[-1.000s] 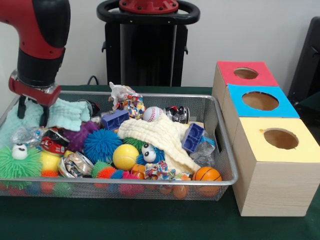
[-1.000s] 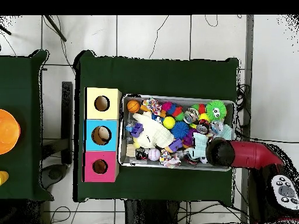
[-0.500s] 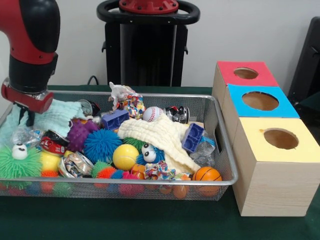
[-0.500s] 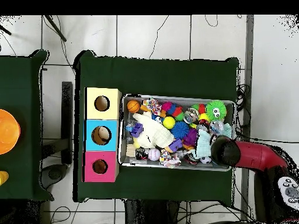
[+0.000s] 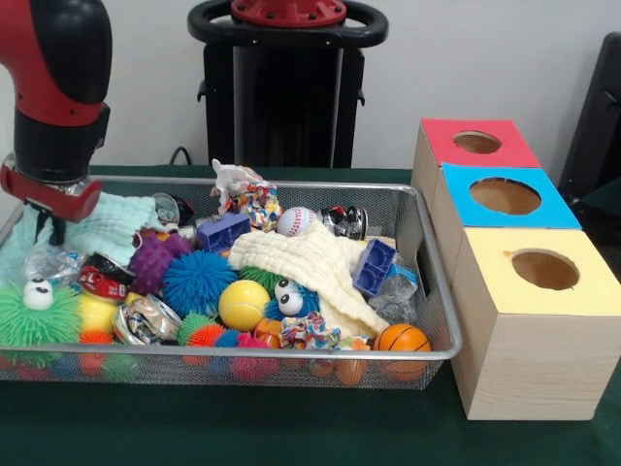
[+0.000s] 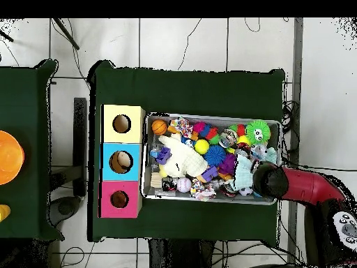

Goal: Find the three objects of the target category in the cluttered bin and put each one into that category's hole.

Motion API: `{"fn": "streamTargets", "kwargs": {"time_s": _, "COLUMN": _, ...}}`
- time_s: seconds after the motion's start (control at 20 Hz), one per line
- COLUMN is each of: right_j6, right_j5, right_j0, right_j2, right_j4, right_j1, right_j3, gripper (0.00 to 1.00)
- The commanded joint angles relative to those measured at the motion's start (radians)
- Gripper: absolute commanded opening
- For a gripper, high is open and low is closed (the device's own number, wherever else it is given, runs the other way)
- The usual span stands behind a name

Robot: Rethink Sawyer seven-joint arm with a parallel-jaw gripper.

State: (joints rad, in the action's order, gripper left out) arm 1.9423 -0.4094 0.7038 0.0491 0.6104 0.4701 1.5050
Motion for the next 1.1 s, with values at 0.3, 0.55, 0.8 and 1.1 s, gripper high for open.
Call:
{"fn": "streamTargets", "kwargs": {"time_s": 0.3, "right_j6": -0.274, "right_j5": -0.348, "right_j0": 0.066, "right_j2": 0.257, "right_j4": -0.140, "right_j1": 0.168, "right_j3": 0.046, "gripper": 0.00}}
{"fn": "streamTargets", "kwargs": {"time_s": 0.55, "right_j6": -0.325, "right_j5": -0.538, "right_j0": 0.062, "right_j2": 0.294, "right_j4": -0.180, "right_j1": 0.265, "right_j3": 0.032, "gripper": 0.00}}
{"fn": "streamTargets", "kwargs": {"time_s": 0.8, "right_j6": -0.343, "right_j5": -0.668, "right_j0": 0.066, "right_j2": 0.348, "right_j4": -0.215, "right_j1": 0.316, "right_j3": 0.012, "gripper": 0.00}}
{"fn": "streamTargets", "kwargs": {"time_s": 1.1, "right_j6": -0.429, "right_j5": -0.781, "right_j0": 0.064, "right_j2": 0.390, "right_j4": -0.175, "right_j1": 0.365, "right_j3": 0.002, "gripper": 0.00}}
